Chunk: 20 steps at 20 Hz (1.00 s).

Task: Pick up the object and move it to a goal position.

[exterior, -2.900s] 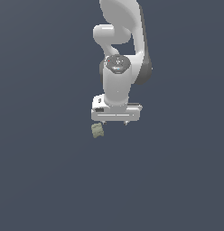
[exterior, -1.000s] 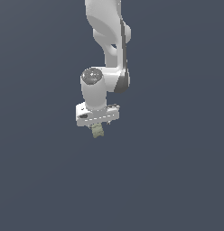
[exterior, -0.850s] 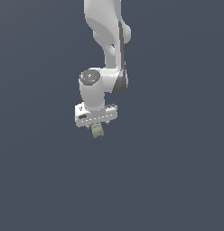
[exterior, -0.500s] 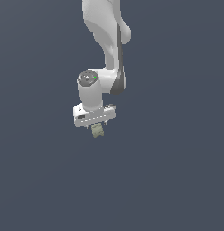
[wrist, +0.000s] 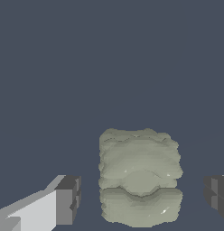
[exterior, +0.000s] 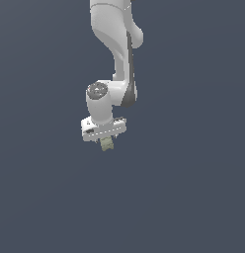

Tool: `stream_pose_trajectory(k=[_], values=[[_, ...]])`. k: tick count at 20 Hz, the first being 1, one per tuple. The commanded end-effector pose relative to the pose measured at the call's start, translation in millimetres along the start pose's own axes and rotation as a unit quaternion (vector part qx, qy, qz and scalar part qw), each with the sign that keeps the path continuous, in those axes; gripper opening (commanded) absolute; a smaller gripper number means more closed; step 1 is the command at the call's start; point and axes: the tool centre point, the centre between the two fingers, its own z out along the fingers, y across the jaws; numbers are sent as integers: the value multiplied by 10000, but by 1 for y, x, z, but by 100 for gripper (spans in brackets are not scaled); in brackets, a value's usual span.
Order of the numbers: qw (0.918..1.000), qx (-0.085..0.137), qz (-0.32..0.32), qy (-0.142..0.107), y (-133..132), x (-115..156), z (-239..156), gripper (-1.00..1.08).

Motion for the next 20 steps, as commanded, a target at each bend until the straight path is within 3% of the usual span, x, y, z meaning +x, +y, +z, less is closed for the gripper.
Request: stream_pose_trajectory(k=[1,9,10,20], values=[[10000,2,-3,-4,0,-1,13,100],[10000,2,-10,-3,0,0,31,100],[10000,2,-10,-3,0,0,31,-100],[10000,0,-6,-2,1,-1,31,-100]])
